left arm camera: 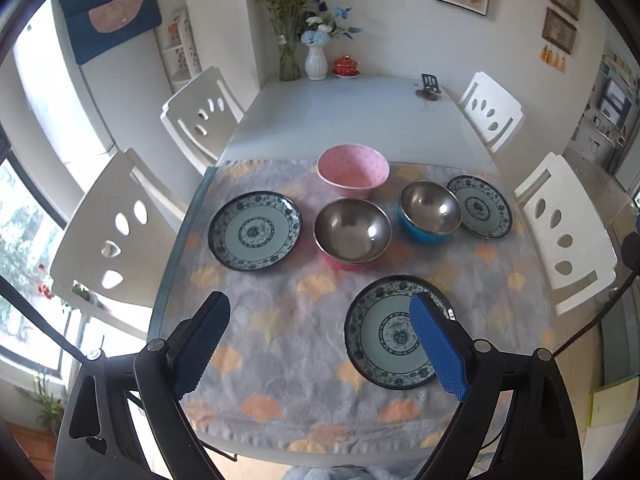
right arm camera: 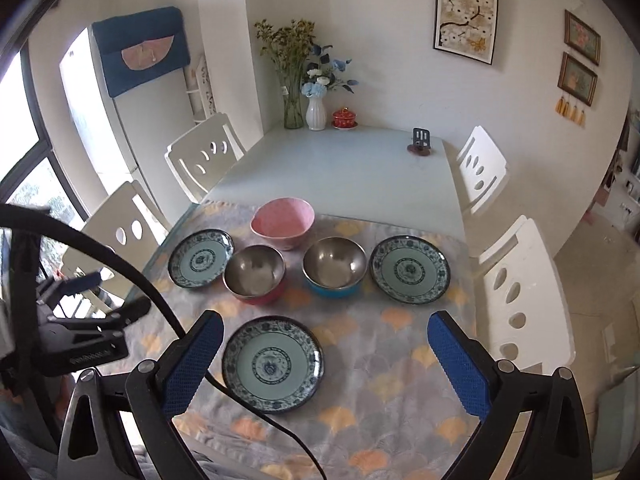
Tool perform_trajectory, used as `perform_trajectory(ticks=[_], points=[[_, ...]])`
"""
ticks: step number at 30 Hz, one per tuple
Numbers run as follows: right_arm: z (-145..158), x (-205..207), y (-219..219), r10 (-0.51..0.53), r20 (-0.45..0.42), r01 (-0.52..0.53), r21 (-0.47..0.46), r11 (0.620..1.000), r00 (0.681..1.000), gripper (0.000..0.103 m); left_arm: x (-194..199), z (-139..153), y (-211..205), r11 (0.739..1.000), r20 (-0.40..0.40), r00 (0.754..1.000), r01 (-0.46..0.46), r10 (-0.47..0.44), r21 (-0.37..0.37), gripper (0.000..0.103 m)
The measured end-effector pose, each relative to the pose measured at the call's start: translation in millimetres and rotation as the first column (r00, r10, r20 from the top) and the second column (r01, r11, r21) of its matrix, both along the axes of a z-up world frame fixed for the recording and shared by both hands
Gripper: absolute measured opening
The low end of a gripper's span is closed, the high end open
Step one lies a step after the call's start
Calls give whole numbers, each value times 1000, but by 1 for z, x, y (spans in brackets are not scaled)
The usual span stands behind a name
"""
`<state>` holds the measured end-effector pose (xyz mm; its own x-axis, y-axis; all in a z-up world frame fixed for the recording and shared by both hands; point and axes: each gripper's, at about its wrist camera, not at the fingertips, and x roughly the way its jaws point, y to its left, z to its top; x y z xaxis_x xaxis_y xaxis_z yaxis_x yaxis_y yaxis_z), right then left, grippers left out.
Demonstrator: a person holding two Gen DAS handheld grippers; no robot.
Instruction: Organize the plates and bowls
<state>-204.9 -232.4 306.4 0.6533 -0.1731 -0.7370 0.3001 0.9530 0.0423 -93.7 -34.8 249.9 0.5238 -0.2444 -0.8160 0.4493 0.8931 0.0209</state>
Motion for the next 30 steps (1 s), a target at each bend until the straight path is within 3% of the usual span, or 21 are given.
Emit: perform_trajectory(ticks=[4, 9, 14, 30], points=[[-2, 1, 1, -2, -16, 2, -1, 1000, 1000, 102, 4, -3, 9, 999, -13, 999, -38, 38, -8, 91], [-11, 3, 3, -15, -44, 14, -13, 1000, 999, 102, 11, -17, 24, 993, -38, 994, -100, 103, 63, 91], [-21, 4, 0, -10, -64, 11, 23, 1000, 998, 102, 17, -28, 45, 983, -98, 979, -171, 177, 67, 91], [-47, 19, -7, 0, -70, 9, 127, 992, 998, 102, 8, -22, 50, 981, -75, 982, -167, 175, 97, 91]])
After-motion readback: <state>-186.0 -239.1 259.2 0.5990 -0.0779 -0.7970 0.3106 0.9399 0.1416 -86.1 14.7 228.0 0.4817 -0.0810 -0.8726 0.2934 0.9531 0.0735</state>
